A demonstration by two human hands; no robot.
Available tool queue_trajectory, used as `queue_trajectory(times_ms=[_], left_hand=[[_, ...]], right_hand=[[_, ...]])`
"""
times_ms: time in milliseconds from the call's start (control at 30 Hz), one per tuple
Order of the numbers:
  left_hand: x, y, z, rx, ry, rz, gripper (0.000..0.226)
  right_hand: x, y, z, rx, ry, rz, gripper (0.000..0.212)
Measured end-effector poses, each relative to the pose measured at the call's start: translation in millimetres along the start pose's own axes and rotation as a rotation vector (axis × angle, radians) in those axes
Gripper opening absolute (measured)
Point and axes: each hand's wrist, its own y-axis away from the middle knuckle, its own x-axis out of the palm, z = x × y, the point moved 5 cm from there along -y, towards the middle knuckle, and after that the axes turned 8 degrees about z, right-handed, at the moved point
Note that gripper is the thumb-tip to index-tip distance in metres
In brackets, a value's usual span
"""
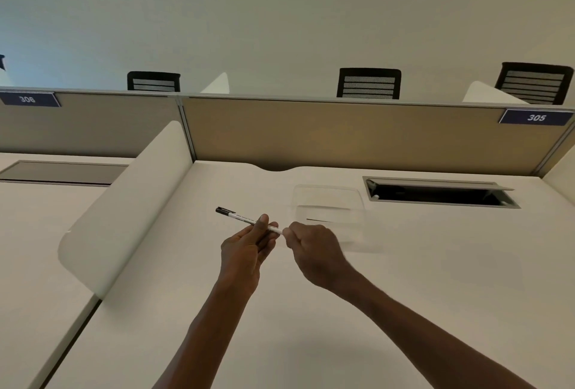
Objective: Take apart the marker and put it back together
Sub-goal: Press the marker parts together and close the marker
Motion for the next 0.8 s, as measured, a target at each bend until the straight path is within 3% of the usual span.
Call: queue_trajectory(times_ms=[100,133,200,267,400,467,633,700,800], left_hand=[[-1,0,1,0.011,-0.013,0.01,0.017],[0,0,0,0.021,-0.025,0.02,0.017],[2,0,-2,0.035,-0.037,0.027,0.017],[0,-1,-3,0.04,-0.024,0.015,0.016],[-2,-3,0,0.023,-0.01,-0.013,0.017],[-3,-5,0,0.018,-0.011,-0.018,0.018],[-6,-9,5,-0.008,-0.004,-0.023,0.017],[-7,-10,8,-0.02,0.004,-0.031,0.017],[-9,-10,11,-0.027,0.024,-0.045,0.016]], right_hand=[[28,4,-11,0.584,-1.179,0.192,0.038],[33,7,-10,0.715,-1.438,0.238,0.038],[33,8,-7,0.789,-1.61,0.275,0.038],[23,4,-6,0.665,-1.327,0.262,0.037],[-2,-4,4,0.043,0.075,0.011,0.037],[-3,-1,7,-0.172,0.359,-0.038,0.033],[-1,0,2,-0.226,0.441,-0.037,0.029],[3,-1,-1,-0.116,0.29,-0.047,0.032],[14,-7,-7,0.148,-0.192,0.052,0.039]])
